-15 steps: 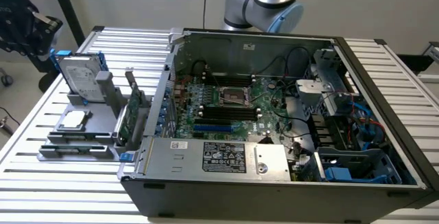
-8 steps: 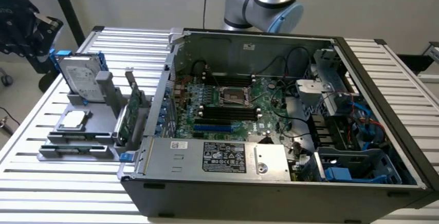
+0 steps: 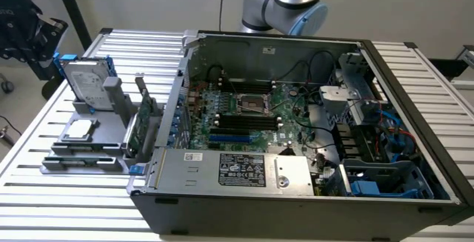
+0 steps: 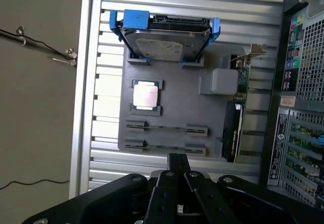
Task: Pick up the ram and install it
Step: 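Pick up the ram and move it above insertion slot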
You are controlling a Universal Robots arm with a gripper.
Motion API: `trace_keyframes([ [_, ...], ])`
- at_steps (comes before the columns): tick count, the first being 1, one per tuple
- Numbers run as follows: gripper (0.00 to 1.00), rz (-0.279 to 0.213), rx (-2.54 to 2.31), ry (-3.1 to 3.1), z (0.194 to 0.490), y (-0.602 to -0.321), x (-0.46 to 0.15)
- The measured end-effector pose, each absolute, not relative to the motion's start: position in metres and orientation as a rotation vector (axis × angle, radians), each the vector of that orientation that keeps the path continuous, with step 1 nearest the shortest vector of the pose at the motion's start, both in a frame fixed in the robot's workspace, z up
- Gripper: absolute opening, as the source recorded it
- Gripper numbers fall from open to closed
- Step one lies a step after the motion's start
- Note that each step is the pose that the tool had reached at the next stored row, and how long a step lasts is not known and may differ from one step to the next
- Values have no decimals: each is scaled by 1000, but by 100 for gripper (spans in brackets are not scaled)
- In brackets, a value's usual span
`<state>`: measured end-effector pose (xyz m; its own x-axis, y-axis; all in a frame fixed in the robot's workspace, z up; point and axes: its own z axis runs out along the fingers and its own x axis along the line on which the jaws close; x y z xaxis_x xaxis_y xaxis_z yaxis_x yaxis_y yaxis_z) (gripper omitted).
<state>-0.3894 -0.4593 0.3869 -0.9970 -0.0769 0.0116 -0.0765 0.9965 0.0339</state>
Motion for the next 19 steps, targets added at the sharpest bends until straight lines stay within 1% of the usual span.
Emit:
trace_keyframes([
  [10,11,-52,136,-3125,387,-459,-390],
  [19,11,-50,376,-3102,384,-459,-391],
])
